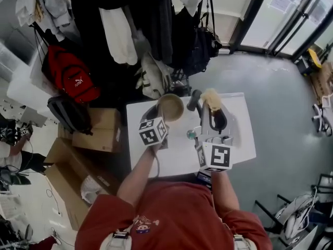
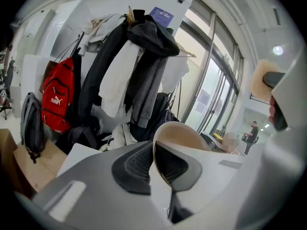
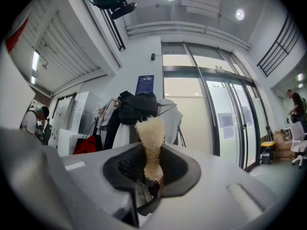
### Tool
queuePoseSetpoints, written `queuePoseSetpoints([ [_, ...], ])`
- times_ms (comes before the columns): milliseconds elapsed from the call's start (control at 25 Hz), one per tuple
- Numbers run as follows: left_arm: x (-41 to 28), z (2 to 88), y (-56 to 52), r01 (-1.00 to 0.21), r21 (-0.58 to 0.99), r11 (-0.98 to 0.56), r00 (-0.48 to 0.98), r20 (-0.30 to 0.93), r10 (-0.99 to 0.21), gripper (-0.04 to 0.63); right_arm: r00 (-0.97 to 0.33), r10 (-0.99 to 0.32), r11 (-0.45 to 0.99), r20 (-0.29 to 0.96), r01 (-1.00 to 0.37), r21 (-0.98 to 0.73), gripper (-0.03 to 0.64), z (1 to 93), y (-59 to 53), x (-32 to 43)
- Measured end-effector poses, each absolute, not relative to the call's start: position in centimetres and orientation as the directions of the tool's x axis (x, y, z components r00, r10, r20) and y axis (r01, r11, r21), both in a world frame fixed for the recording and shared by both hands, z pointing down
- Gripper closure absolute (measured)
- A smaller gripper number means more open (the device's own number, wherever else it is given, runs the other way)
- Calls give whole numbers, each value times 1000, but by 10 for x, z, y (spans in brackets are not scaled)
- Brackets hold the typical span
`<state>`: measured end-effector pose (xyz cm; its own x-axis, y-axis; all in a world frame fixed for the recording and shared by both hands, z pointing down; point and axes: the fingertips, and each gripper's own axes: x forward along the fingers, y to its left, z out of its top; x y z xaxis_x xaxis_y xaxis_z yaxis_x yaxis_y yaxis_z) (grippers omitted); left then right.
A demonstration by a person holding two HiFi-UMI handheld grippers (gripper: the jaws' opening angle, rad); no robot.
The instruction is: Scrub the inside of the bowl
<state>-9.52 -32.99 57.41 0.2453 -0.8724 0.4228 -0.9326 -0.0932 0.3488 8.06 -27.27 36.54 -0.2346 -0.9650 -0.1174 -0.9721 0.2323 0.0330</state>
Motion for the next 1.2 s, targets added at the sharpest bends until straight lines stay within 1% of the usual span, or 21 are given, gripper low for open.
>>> queuePoseSetpoints([
  [240,-97,530,-324,-954,265,-141,228,332,-915,572,-258,-956,258,-138,-966,15,540,360,-269,68],
  [440,-95,478,-316,-977,95,-193,209,203,-957,572,-281,-948,282,-148,-959,9,540,357,-268,59],
  [720,-99,412,-302,-977,95,-192,198,52,-979,572,-311,-937,314,-160,-949,5,540,351,-264,51],
  [800,-100,398,-297,-980,74,-184,186,15,-982,572,-323,-932,327,-164,-945,2,540,349,-263,51],
  [1000,-101,375,-281,-986,-55,-157,160,-55,-986,572,-395,-900,403,-185,-915,-10,540,343,-255,36],
  [1200,-104,369,-278,-990,-41,-137,140,-74,-987,572,-518,-836,522,-183,-852,31,540,338,-245,4],
])
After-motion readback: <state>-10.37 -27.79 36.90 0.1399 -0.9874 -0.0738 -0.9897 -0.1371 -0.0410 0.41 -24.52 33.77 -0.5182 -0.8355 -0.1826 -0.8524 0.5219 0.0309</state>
